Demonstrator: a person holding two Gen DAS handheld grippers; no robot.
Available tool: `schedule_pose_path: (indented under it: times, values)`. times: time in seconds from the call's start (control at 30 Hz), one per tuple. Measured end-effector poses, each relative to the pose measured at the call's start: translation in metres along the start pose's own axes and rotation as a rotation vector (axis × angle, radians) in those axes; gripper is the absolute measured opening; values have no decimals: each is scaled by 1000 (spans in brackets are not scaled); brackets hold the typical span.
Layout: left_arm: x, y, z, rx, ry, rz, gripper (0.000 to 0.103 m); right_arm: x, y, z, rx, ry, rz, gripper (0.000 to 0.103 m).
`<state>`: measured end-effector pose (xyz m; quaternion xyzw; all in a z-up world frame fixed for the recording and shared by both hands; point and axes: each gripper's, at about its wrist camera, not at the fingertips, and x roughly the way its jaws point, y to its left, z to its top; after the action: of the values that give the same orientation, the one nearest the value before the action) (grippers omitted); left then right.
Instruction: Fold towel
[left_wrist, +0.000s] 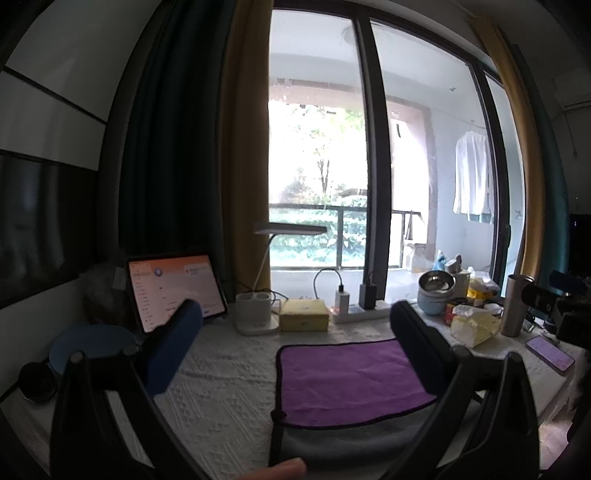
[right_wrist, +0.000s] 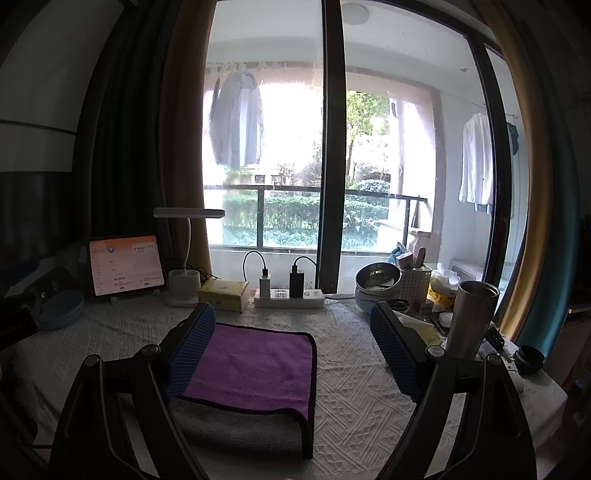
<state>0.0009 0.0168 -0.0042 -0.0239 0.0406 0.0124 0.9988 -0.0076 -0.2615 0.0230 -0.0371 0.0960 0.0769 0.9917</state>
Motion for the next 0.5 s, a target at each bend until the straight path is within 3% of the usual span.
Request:
schedule_pose_path:
  times: [0.5]
  values:
    - [0, 2, -1, -7, 7, 9, 103, 0, 0, 0, 4, 12, 4, 88]
